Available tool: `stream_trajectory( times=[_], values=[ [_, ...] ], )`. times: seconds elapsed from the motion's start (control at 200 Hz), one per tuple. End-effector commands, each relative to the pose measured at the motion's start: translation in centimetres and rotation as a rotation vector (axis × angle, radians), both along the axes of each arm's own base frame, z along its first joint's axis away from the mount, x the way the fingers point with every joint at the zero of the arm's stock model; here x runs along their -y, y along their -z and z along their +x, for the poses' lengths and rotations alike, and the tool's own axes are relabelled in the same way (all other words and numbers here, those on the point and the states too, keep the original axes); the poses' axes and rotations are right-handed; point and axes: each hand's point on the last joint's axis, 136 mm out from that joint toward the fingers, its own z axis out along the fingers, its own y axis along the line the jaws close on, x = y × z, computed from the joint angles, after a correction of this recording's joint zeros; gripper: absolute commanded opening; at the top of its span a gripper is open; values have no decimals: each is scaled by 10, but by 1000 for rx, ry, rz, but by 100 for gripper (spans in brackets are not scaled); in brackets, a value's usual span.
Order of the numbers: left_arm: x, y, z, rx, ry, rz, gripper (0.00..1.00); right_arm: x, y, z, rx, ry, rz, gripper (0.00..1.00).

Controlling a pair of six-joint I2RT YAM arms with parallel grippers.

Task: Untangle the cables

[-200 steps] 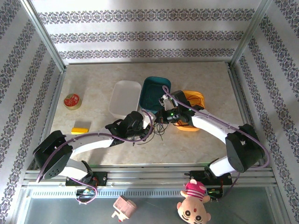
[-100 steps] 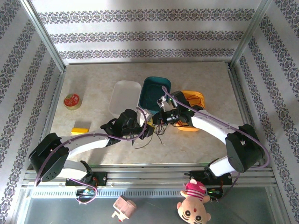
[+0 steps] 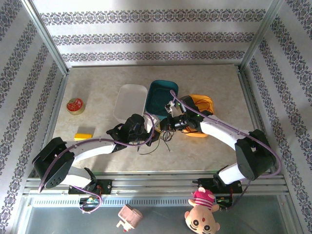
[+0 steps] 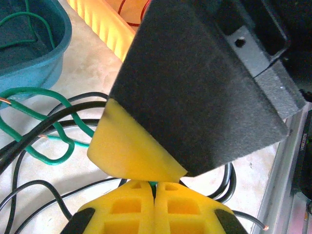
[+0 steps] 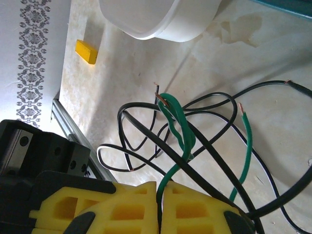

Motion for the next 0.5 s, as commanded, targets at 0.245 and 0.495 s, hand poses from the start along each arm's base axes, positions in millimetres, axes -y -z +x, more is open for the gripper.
stream_trajectory(
  times=[0.245, 0.495],
  values=[
    [-19, -17, 14, -57, -59, -120, 0, 30, -10, 7, 13, 103, 65, 50],
    [-17, -29, 11, -123, -3, -204, 0, 11, -9, -33, -1, -91, 120, 50]
  ],
)
